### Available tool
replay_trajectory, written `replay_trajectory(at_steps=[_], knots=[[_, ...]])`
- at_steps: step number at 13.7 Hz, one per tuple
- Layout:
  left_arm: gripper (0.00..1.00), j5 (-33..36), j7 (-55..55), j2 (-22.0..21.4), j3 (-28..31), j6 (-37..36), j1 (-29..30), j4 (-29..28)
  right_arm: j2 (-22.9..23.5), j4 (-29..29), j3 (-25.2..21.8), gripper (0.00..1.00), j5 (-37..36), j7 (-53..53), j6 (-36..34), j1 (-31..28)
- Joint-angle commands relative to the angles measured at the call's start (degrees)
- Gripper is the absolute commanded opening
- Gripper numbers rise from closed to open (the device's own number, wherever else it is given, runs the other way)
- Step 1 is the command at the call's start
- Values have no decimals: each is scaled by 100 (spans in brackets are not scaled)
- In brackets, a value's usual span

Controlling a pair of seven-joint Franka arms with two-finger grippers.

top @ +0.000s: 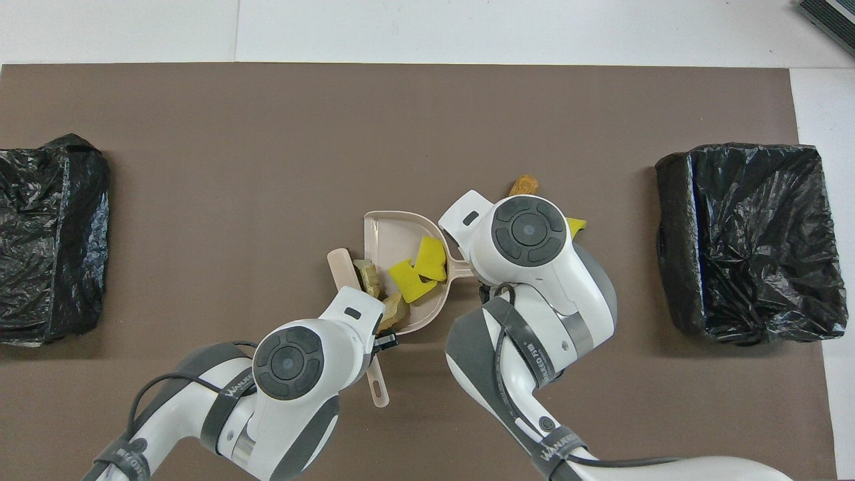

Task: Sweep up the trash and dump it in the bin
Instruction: 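Sweep the tan chunks into the dustpan with the left gripper's brush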

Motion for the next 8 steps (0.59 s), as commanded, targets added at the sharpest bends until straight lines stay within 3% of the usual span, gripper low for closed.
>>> replay_trajectory(at_steps=[1, 4, 8], knots=[[0, -29, 172, 15, 96, -297, 54, 196, -129, -97, 30, 0, 249, -83, 114, -184], [0, 7, 251, 6, 105, -1166, 230, 688, -164, -97, 39, 0, 336, -102, 88, -289], [0, 427, 348, -161, 105, -1686, 669, 891, -269, -115, 30, 0, 1047, -374, 149, -525]])
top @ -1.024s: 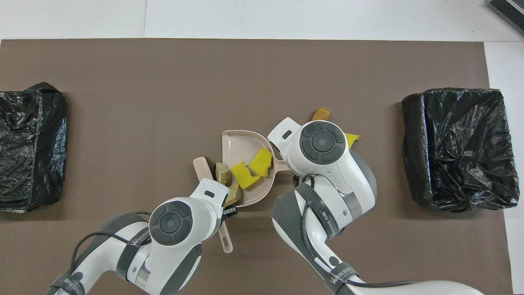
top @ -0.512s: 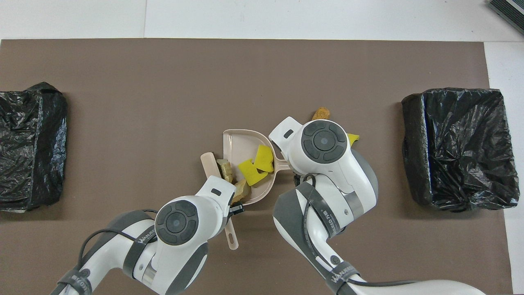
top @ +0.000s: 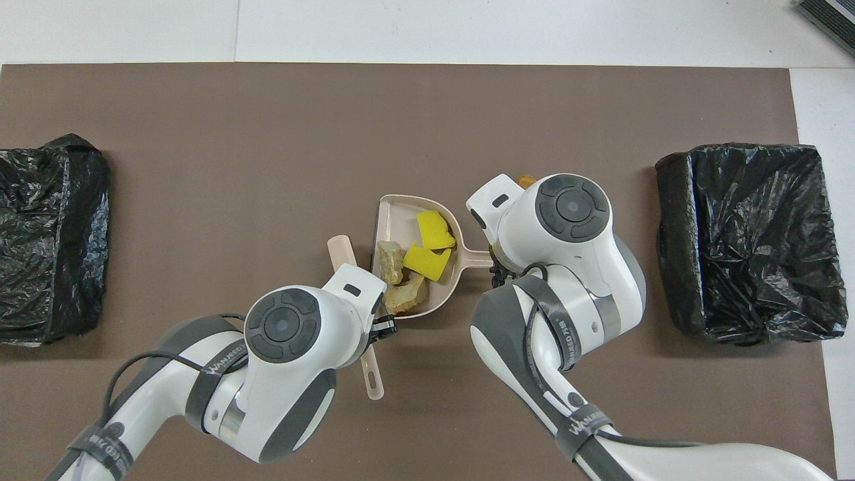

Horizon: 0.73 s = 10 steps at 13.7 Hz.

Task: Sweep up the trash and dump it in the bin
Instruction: 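Sweep the tan chunks into the dustpan with the left gripper's brush, then carry the dustpan with the right gripper over the nearby black bin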

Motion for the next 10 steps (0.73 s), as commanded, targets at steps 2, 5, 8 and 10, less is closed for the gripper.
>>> replay_trajectory(at_steps=[2, 5, 8, 10], knots=[[0, 345, 195, -103, -24, -328, 441, 171, -269, -114, 41, 0, 711, -679, 153, -444], [0, 371, 1002, -112, -15, -520, 986, 363, -444, -141, 41, 0, 880, -1523, 75, -883], [0, 371, 1372, -77, -6, -600, 1260, 496, -603, -141, 49, 0, 897, -2243, 22, -1375], [0, 371, 1541, -121, -15, -609, 1304, 400, -751, -123, 41, 0, 1020, -2919, -188, -1806]])
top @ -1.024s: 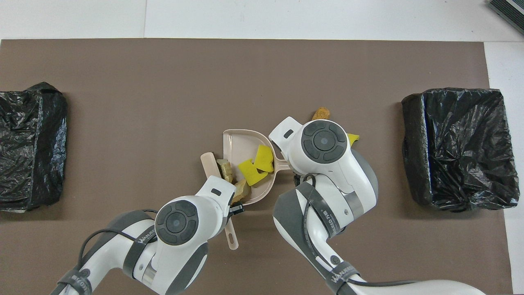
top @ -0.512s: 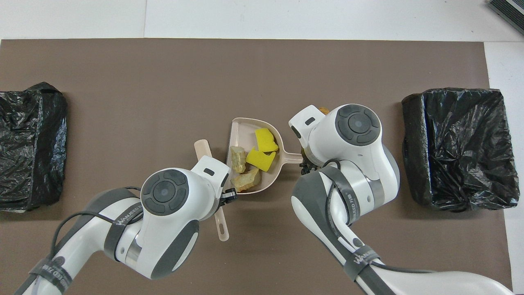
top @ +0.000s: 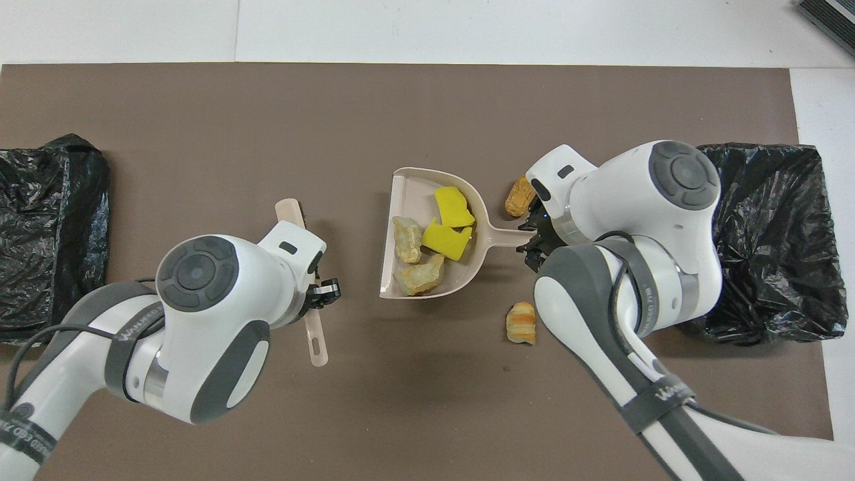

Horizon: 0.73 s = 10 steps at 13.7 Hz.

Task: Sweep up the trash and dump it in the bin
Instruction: 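Carry the dustpan with the right gripper over the nearby black bin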

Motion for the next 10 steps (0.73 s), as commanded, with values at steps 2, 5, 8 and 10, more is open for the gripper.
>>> replay_trajectory(at_steps=[2, 5, 8, 10], knots=[[0, 81, 115, -146, -98, -94, -34, -166, -325, -102, 64, 0, 355, -1382, -346, -1003], [0, 11, -17, -321, -116, -67, -464, -457, -334, -32, 29, 0, 611, -2385, -637, -1996], [0, -235, -806, -882, -116, 133, -1358, -1158, -326, 161, 3, 0, 568, -2940, -742, -2901], [0, -236, -1219, -1104, -116, 414, -1912, -1668, -256, 380, -23, 0, 245, -3073, -786, -3403]])
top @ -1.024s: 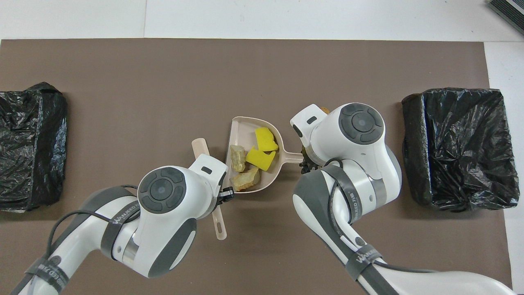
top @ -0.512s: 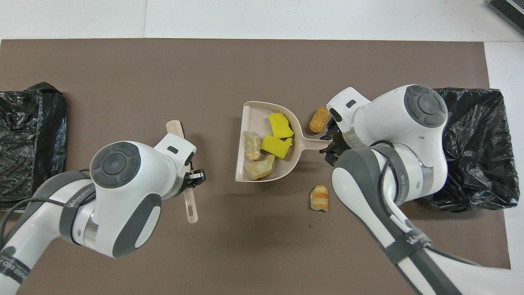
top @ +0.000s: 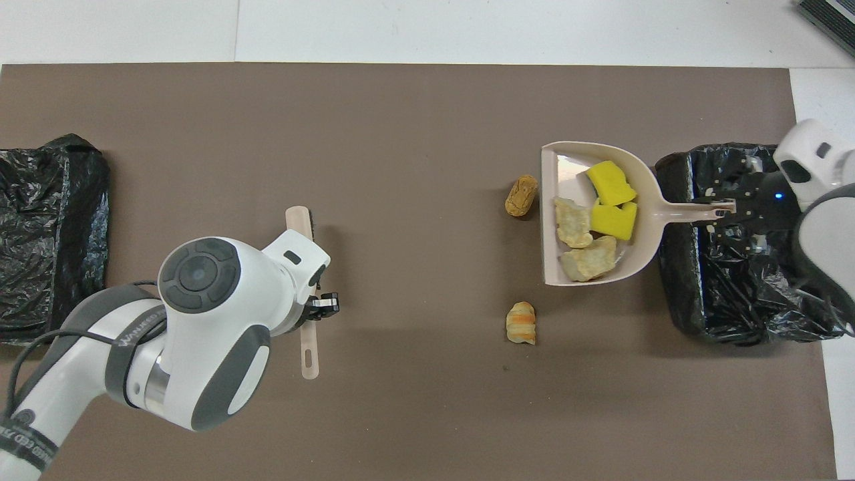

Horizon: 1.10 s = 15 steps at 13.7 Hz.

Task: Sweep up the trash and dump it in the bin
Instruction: 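Carry the dustpan with the right gripper over the nearby black bin, then tip the dustpan into the bin with the right gripper while the left gripper withdraws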

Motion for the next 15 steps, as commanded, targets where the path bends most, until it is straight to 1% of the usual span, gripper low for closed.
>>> replay_trajectory(at_steps=[1, 3, 4, 5, 6, 7, 9, 10, 11, 12, 15], knots=[[0, -60, -494, -586, 85, 563, -703, -944, 30, 315, 70, 0, -463, -142, -102, -500], [0, -130, -793, -701, 76, 1003, -881, -1288, 101, 447, 53, 0, -625, -107, -75, -650], [0, -305, -812, -692, 76, 1153, -1038, -1393, 101, 456, 9, 0, -651, -63, -58, -747], [0, -324, -821, -692, 85, 1180, -1144, -1447, 110, 456, -17, 0, -843, -46, 3, -774], [0, -324, -821, -692, 85, 1189, -1154, -1517, 136, 456, -35, 0, -1280, -28, 152, -800], [0, -324, -821, -684, 85, 1189, -1145, -1544, 128, 448, -26, 0, -1545, 77, 249, -896], [0, -455, -908, -640, 102, 1181, -1102, -1526, 93, 448, -35, 0, -1644, 174, 215, -1037], [7, -456, -900, -613, 120, 1189, -1075, -1509, 84, 439, -53, 0, -1671, 157, 215, -1038], [42, -456, -883, -570, 129, 1224, -1023, -1456, 84, 430, -61, 0, -1801, 200, 180, -1029], [99, -456, -900, -482, 129, 1233, -918, -1352, 84, 413, -53, 0, -1942, 235, 162, -977], [100, -456, -821, -446, 129, 1093, -645, -1123, 75, 413, -26, 0, -2145, 498, -66, -915]])
